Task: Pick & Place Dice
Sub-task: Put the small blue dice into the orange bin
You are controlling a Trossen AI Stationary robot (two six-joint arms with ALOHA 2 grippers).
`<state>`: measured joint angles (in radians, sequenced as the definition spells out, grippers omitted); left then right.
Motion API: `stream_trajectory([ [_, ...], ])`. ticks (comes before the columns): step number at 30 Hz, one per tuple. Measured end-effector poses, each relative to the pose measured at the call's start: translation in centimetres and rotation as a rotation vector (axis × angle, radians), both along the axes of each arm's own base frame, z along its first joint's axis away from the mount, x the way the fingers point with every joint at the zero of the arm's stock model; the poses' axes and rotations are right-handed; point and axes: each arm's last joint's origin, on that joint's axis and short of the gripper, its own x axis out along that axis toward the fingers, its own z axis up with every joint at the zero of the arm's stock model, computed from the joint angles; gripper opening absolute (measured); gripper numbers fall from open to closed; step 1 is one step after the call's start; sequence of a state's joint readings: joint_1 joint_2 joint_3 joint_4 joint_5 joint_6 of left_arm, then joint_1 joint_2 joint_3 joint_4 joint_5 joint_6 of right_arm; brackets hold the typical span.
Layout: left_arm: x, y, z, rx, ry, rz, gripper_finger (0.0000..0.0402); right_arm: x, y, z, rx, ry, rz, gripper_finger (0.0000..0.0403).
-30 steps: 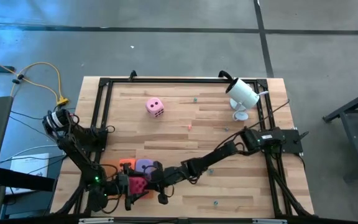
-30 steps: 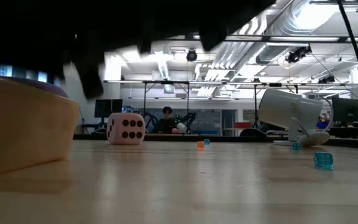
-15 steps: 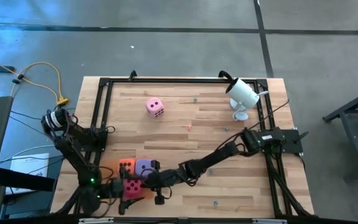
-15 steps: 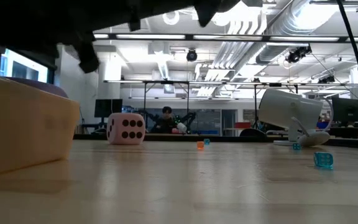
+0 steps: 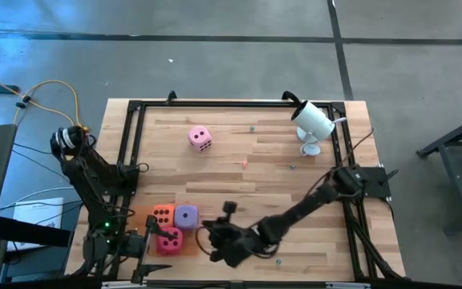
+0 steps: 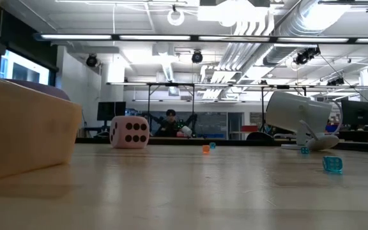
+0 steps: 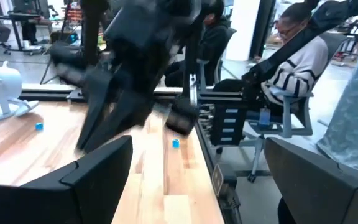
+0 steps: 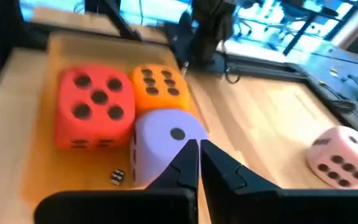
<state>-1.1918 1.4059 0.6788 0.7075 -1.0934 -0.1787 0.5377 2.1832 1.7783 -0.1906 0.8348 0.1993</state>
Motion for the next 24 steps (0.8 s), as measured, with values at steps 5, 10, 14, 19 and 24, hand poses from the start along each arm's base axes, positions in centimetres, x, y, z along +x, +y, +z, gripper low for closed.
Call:
stream_trajectory([
  [5, -0.4, -0.2, -0.2, 0.015, 0.010, -0.017, 0.0354, -3.9, 1.0, 1.6, 0.061, 0.068, -0.107, 0.0056],
  [10, -1.1, -0.5, -0.4, 0.000, 0.026, -0.047, 0.0354, -8.1, 1.8, 1.4, 0.386, 0.267, -0.210, 0.0121],
  [14, -1.5, -0.6, -0.7, 0.020, 0.041, -0.070, 0.0354, -10.7, 2.9, 0.1, 0.564, 0.439, -0.362, 0.0148],
  [19, -0.7, -0.7, -0.9, 0.029, 0.061, -0.186, 0.0355, -12.7, 3.7, -1.1, 0.559, 0.432, -0.494, 0.0150],
  [24, 0.1, -0.5, -0.9, 0.025, 0.071, -0.252, 0.0355, -14.2, 2.9, -3.2, 0.574, 0.443, -0.694, 0.0132],
])
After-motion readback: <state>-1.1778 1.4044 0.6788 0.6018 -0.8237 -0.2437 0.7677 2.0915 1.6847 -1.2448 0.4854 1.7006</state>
